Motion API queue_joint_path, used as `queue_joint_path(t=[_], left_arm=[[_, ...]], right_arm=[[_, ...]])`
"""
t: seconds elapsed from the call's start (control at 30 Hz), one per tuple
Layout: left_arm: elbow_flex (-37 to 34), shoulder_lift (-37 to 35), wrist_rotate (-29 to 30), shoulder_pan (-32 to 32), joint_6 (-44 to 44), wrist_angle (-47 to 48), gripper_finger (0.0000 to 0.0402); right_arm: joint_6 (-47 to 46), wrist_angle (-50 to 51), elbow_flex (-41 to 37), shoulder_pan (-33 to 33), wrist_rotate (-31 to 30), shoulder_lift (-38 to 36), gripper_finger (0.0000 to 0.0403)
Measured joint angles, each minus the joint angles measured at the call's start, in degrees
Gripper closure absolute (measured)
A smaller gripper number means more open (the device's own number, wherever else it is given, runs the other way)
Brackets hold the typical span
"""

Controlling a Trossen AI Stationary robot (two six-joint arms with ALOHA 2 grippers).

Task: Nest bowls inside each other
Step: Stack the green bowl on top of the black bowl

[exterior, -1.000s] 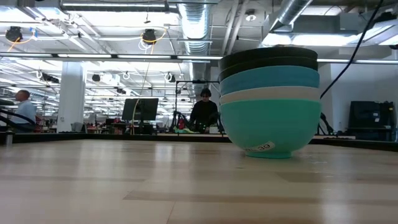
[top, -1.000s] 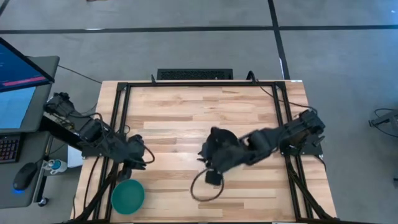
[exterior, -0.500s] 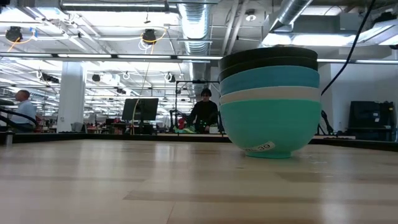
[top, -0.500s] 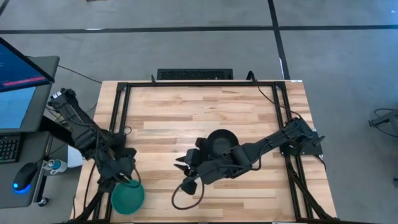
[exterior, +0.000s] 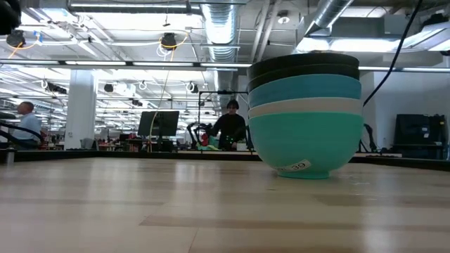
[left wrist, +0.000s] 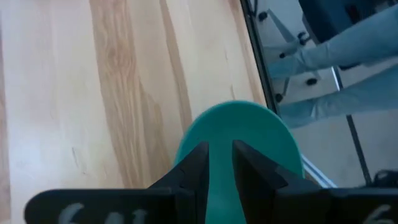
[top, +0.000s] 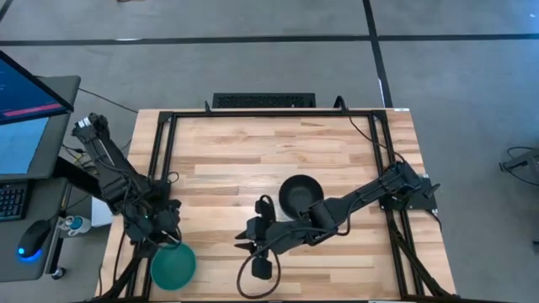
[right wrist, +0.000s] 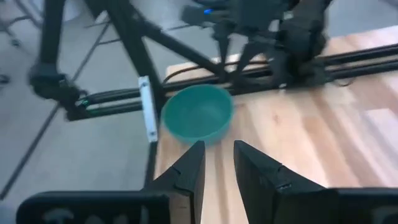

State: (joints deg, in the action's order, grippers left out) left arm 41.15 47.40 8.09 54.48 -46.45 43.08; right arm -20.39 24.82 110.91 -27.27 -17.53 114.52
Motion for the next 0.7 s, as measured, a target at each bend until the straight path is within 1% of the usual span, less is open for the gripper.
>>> queue_joint_path(t=[0.07,0.13,0.33,0.53,0.7], left_arm=[[-1.46,-0.01,0.8,0.0,-0.18,-2.65,0.0341],[-2.29,0.16,0.93,-0.02,-0.16,-3.31,0.0341],[-2.39,0.54,0.5,-0.02,-1.0,-0.72,0.0341],[-2.42,0.54,-1.39,-0.02,-3.18,2.72,0.0341],[-3.91,0.73,-1.69,-0.02,-4.47,2.39,0.0341]], right_arm=[[-0.12,-1.19,0.16,0.19,2.44,0.4,0.0296],[-0.12,-0.98,0.18,0.34,3.45,0.71,0.0296],[-0.12,-1.99,0.09,0.69,3.44,1.18,0.0296],[-0.12,-2.16,0.09,0.81,3.75,1.18,0.0296],[-0.12,-2.06,0.09,0.76,3.82,1.18,0.0296]])
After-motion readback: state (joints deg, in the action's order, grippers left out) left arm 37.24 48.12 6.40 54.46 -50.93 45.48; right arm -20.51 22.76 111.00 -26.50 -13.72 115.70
